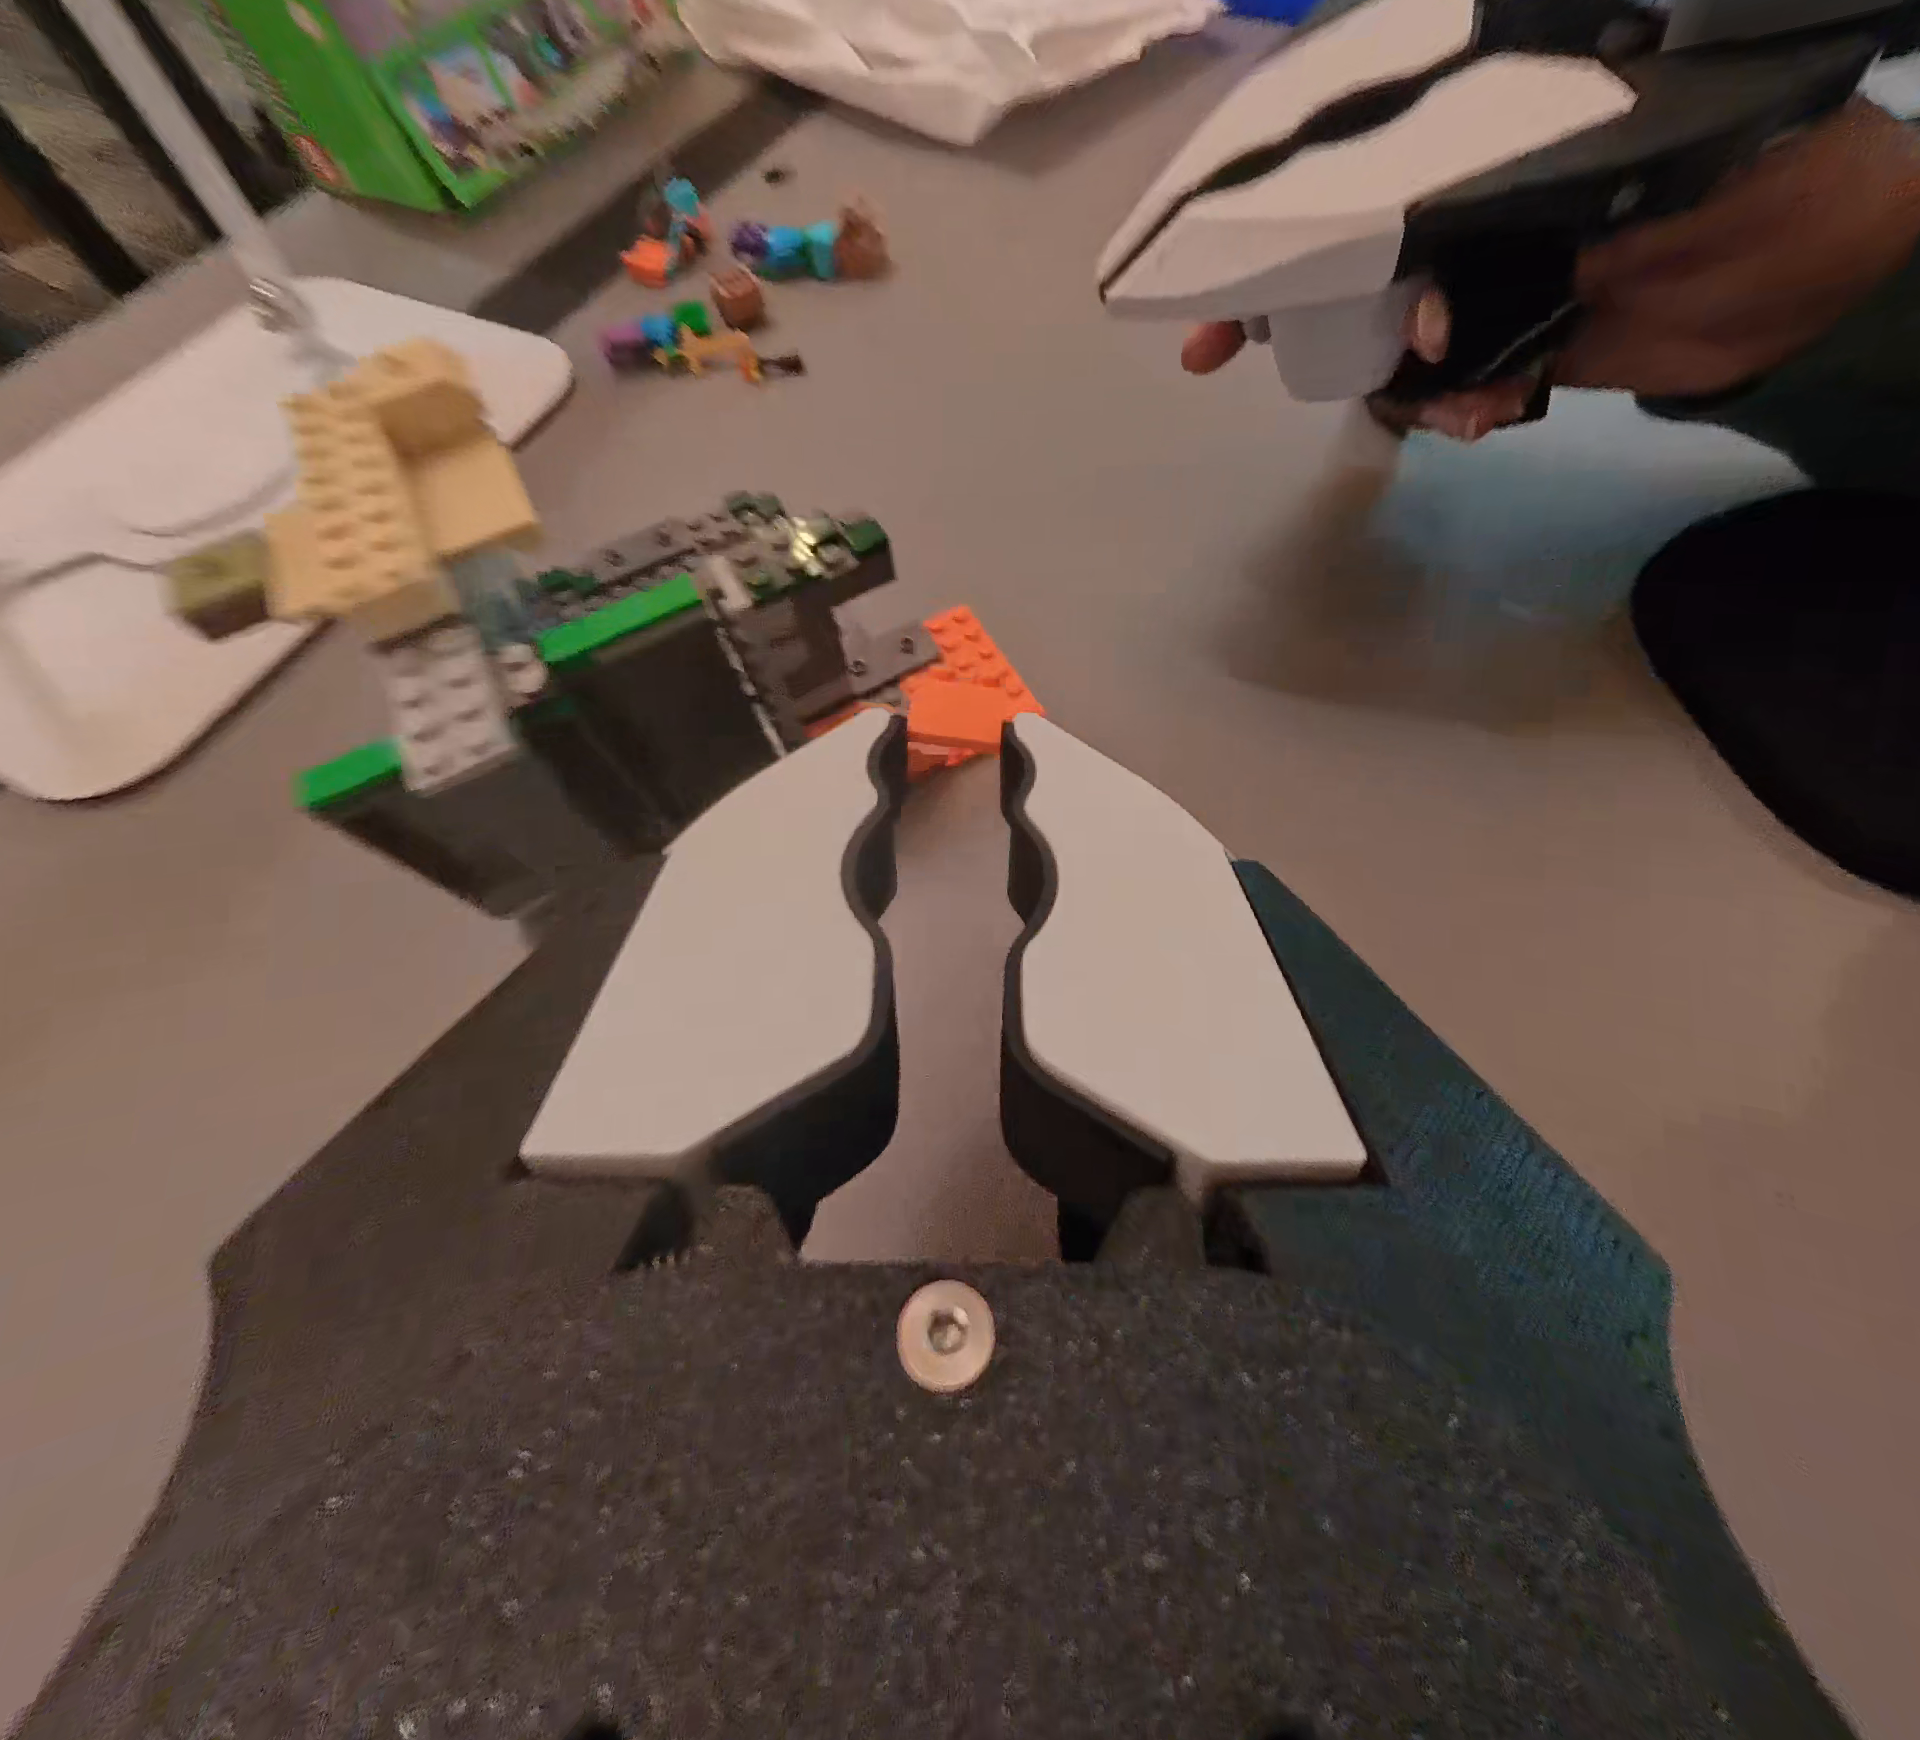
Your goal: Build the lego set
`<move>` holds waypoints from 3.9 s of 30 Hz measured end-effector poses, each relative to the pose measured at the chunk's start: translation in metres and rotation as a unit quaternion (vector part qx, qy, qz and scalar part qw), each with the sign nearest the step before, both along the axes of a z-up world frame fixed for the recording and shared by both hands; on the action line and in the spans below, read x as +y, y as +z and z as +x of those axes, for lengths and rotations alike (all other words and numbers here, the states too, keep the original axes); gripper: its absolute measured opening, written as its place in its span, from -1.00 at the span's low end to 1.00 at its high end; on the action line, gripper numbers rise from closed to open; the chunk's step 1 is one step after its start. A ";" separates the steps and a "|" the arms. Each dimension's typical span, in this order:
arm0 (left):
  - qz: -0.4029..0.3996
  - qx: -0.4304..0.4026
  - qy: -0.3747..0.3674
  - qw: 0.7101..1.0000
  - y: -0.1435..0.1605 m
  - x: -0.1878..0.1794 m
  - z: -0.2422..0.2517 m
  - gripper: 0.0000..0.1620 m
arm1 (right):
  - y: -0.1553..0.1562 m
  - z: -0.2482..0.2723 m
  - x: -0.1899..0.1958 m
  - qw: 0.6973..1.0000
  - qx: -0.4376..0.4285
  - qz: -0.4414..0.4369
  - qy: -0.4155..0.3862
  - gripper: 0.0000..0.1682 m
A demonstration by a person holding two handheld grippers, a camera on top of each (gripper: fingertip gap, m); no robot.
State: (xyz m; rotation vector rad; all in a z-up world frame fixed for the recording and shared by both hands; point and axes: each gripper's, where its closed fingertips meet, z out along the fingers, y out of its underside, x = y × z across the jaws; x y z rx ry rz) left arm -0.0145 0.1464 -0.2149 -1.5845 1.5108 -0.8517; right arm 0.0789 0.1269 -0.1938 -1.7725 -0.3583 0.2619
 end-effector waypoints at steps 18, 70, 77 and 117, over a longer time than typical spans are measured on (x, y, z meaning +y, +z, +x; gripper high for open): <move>-0.010 0.099 -0.044 0.994 -0.067 -0.018 0.001 -0.69 | -0.047 -0.046 -0.006 0.991 -0.079 -0.081 0.075 -0.93; 0.061 -0.018 0.102 0.993 -0.023 0.070 -0.038 -0.66 | -0.045 -0.070 0.077 0.948 -0.215 -0.172 0.161 -0.76; 0.073 -0.047 0.071 0.994 -0.006 0.053 -0.035 -0.75 | -0.045 -0.068 0.075 0.902 -0.254 -0.144 0.317 -0.76; 0.086 -0.024 0.032 0.995 -0.029 0.027 -0.031 -0.89 | -0.089 -0.102 0.005 0.879 -0.310 -0.243 0.269 -0.76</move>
